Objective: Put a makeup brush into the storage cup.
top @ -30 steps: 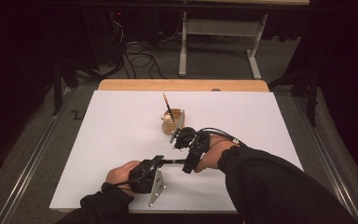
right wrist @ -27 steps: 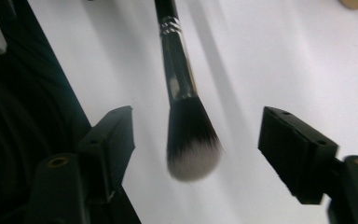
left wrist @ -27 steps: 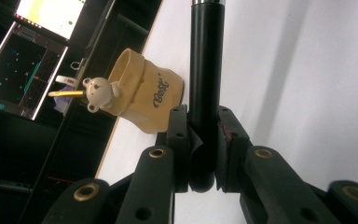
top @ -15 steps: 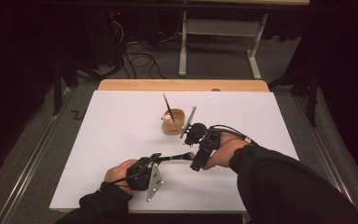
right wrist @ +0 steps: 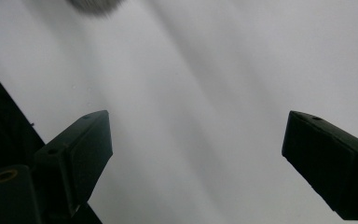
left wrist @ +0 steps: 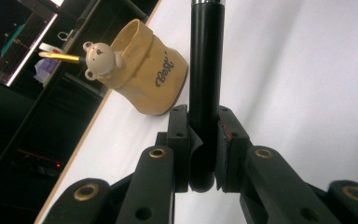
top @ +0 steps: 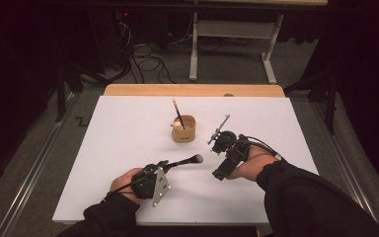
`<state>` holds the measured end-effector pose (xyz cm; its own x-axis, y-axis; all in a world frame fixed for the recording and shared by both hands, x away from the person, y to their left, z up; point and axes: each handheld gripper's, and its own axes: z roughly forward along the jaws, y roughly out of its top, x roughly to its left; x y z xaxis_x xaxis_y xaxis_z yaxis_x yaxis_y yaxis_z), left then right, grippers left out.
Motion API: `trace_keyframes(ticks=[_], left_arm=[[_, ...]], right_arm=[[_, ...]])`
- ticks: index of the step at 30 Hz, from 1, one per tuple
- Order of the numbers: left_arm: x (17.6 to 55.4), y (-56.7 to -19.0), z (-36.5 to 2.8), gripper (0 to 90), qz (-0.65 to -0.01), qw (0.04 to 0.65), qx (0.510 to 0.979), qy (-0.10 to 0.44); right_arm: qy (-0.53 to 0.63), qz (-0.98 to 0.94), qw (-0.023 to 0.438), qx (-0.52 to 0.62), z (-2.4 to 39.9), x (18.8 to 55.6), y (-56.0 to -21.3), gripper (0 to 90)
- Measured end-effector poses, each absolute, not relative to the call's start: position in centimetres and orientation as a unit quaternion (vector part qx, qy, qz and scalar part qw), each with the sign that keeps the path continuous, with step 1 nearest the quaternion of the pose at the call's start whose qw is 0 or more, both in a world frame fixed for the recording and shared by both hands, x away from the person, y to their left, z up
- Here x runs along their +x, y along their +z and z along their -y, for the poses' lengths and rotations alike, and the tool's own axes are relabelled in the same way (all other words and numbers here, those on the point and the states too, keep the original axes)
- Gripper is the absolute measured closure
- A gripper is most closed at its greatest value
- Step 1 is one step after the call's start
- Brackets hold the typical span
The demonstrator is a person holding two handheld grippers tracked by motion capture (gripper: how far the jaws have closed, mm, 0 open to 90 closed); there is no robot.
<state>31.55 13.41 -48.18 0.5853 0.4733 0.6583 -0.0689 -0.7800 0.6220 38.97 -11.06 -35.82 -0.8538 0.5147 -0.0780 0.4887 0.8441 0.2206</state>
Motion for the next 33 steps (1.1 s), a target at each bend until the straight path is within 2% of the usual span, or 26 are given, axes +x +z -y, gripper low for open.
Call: trace_keyframes(ticks=[24, 33], left_arm=[[32.4, -48.0, -14.3, 78.9, -0.190, 0.355, 0.828, 0.391], [32.8, -47.8, -14.9, 78.9, -0.215, 0.372, 0.820, 0.379]], right_arm=[[0.239, -0.908, 0.114, 0.324, 15.4, 38.2, -42.3, 7.3], [0.295, -0.881, 0.150, 0.337, 17.4, 37.9, -44.0, 7.3]])
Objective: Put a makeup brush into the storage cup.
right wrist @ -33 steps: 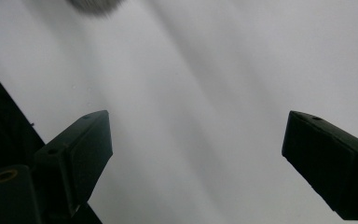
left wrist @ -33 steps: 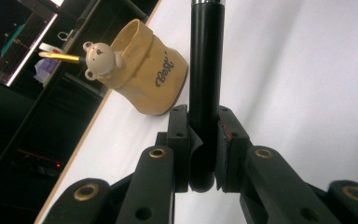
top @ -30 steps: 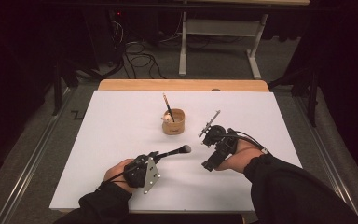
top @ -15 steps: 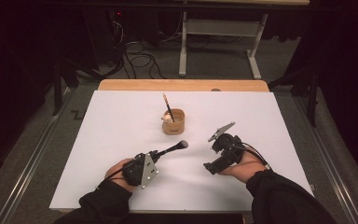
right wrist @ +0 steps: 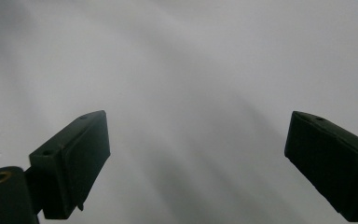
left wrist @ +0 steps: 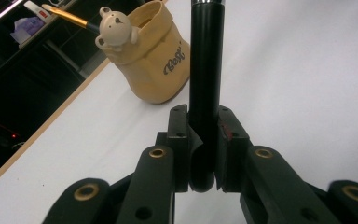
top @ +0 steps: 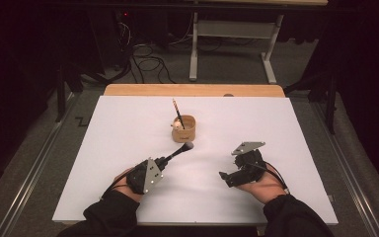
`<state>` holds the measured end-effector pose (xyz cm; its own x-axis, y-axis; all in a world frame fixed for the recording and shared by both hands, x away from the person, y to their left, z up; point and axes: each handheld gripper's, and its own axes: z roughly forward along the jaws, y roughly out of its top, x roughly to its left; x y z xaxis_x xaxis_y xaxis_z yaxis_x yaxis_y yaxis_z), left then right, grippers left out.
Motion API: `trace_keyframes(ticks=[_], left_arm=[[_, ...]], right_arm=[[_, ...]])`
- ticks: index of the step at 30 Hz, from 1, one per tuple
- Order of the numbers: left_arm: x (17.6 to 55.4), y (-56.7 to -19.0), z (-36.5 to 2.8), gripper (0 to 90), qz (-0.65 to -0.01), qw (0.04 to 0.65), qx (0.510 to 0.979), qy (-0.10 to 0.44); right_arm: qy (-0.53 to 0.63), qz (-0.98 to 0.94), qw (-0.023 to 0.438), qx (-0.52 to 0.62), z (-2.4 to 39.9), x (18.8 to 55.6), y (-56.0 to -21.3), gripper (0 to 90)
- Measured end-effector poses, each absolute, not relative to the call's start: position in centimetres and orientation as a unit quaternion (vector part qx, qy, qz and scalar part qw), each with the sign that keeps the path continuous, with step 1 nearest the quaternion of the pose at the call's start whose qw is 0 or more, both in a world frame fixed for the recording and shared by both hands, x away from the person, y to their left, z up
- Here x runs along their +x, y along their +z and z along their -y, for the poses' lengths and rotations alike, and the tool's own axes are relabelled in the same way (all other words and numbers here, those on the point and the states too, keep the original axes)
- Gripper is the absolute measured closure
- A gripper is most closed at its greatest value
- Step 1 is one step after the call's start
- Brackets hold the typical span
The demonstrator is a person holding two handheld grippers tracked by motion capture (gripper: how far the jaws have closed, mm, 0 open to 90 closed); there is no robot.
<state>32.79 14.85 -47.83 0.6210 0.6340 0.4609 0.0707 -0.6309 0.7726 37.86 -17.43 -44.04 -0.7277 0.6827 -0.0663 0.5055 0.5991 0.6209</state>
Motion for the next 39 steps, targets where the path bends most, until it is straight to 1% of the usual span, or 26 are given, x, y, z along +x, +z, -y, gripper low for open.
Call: trace_keyframes(ticks=[10, 13, 16, 20, 26, 35, 36, 37, 39], left_arm=[[32.8, -47.8, -15.1, 78.9, -0.216, 0.373, 0.816, 0.384], [32.6, -47.9, -15.1, 78.9, -0.215, 0.371, 0.817, 0.387], [32.4, -47.8, -15.3, 79.0, -0.217, 0.370, 0.816, 0.387], [32.4, -47.8, -15.5, 78.9, -0.224, 0.375, 0.813, 0.385], [32.6, -47.6, -15.6, 79.0, -0.240, 0.384, 0.808, 0.376], [33.0, -47.4, -15.9, 78.9, -0.255, 0.409, 0.802, 0.353], [33.2, -47.2, -16.1, 78.9, -0.241, 0.412, 0.800, 0.363], [33.0, -47.3, -16.1, 79.0, -0.261, 0.418, 0.799, 0.344], [33.1, -47.2, -16.1, 79.0, -0.268, 0.430, 0.796, 0.331]], right_arm=[[0.339, -0.859, 0.170, 0.344, 18.0, 37.8, -45.4, 7.3], [0.348, -0.855, 0.176, 0.343, 18.1, 37.8, -45.5, 7.3], [0.364, -0.846, 0.173, 0.350, 18.2, 37.7, -45.5, 7.3], [0.379, -0.836, 0.184, 0.351, 18.3, 37.4, -45.6, 7.4], [0.395, -0.826, 0.182, 0.359, 18.8, 37.0, -46.2, 8.2], [0.428, -0.805, 0.193, 0.363, 19.8, 36.5, -46.2, 8.4], [0.431, -0.802, 0.194, 0.365, 19.9, 36.5, -46.1, 8.4], [0.437, -0.798, 0.196, 0.365, 20.0, 36.4, -46.1, 8.4], [0.440, -0.796, 0.200, 0.365, 20.1, 36.3, -46.1, 8.4]])
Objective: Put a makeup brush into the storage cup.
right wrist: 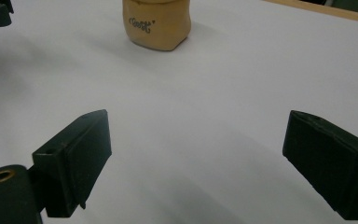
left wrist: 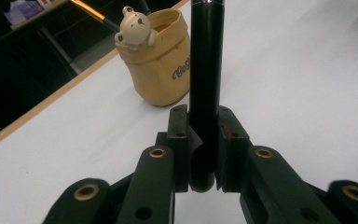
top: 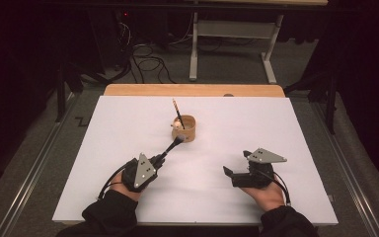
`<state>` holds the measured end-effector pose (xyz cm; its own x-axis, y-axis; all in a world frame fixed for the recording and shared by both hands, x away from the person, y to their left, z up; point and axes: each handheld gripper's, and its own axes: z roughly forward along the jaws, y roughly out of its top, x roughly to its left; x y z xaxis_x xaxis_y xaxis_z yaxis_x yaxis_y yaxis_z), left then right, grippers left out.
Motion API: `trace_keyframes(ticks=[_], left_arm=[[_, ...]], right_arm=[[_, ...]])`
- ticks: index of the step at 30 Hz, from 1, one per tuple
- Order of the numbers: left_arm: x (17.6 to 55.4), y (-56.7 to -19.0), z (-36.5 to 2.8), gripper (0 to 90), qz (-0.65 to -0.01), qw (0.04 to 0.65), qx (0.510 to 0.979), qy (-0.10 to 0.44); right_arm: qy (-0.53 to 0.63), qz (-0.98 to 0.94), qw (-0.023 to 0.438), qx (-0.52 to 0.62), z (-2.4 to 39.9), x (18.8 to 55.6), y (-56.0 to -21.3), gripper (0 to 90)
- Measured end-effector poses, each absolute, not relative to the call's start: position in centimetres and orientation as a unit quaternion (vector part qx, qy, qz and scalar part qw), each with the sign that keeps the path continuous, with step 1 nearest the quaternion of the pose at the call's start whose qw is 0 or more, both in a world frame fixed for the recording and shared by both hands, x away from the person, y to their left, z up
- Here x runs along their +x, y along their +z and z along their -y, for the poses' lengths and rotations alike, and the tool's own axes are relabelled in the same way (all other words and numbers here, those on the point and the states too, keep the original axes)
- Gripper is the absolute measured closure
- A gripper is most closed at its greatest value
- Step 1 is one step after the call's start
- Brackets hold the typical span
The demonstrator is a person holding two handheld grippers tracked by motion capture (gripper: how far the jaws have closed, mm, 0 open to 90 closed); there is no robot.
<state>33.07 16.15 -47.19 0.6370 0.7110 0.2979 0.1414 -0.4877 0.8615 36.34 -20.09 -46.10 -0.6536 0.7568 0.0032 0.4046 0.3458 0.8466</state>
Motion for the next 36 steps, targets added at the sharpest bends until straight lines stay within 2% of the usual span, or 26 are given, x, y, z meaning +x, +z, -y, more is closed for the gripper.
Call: trace_keyframes(ticks=[19, 26, 36], left_arm=[[33.4, -46.5, -16.4, 79.0, -0.298, 0.515, 0.768, 0.238], [33.1, -46.5, -16.9, 79.0, -0.315, 0.555, 0.746, 0.189], [33.2, -46.6, -16.2, 79.1, -0.307, 0.561, 0.747, 0.184]], right_arm=[[0.465, -0.782, 0.220, 0.351, 20.0, 35.3, -46.3, 8.3], [0.481, -0.775, 0.211, 0.353, 19.5, 35.3, -46.2, 8.5], [0.491, -0.772, 0.209, 0.344, 19.0, 35.2, -45.9, 10.2]])
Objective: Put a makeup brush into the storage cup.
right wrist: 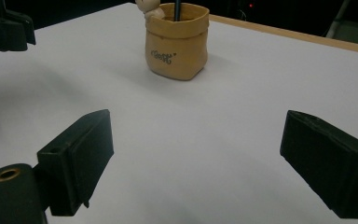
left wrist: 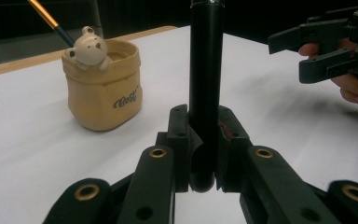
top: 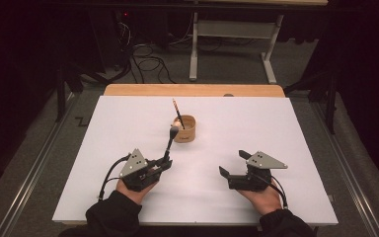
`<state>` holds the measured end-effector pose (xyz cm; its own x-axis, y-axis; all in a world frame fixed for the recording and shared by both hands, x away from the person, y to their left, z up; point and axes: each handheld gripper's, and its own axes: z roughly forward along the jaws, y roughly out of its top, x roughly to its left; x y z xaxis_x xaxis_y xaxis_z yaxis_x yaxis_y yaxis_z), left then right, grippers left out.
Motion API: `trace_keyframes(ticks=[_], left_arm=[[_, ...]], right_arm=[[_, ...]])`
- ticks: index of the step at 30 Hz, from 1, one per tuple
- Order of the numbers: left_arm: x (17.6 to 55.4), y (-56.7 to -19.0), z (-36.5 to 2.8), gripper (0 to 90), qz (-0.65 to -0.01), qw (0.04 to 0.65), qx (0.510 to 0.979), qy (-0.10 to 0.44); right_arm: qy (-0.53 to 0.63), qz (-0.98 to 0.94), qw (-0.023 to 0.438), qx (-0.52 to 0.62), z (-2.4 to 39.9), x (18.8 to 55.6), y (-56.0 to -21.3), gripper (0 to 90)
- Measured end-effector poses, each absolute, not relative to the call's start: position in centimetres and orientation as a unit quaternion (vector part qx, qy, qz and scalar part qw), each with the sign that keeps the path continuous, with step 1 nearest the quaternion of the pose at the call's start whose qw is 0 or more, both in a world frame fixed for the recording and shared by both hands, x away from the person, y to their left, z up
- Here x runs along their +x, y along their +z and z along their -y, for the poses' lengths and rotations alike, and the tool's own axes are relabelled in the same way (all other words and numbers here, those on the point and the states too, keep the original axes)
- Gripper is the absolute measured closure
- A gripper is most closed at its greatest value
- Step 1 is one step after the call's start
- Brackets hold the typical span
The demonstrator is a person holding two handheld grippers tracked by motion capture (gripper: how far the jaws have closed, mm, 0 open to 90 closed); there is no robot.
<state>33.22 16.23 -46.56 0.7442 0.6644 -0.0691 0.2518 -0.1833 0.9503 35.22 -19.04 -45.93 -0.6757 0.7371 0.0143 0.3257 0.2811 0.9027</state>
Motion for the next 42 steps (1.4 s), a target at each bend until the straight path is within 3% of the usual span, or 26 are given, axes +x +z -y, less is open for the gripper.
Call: trace_keyframes(ticks=[15, 20, 31, 42], left_arm=[[34.2, -45.5, -13.2, 79.1, -0.299, 0.573, 0.741, 0.181], [34.3, -45.9, -12.9, 79.1, -0.299, 0.583, 0.736, 0.173], [34.0, -46.2, -12.6, 79.1, -0.294, 0.587, 0.735, 0.169], [33.6, -46.7, -12.4, 79.0, -0.297, 0.584, 0.738, 0.161]], right_arm=[[0.512, -0.766, 0.212, 0.325, 18.0, 35.2, -44.9, 12.7], [0.506, -0.775, 0.197, 0.324, 17.1, 35.6, -43.6, 15.3], [0.538, -0.759, 0.209, 0.304, 14.4, 36.8, -41.1, 15.9], [0.545, -0.772, 0.178, 0.274, 12.5, 35.8, -42.4, 20.3]])
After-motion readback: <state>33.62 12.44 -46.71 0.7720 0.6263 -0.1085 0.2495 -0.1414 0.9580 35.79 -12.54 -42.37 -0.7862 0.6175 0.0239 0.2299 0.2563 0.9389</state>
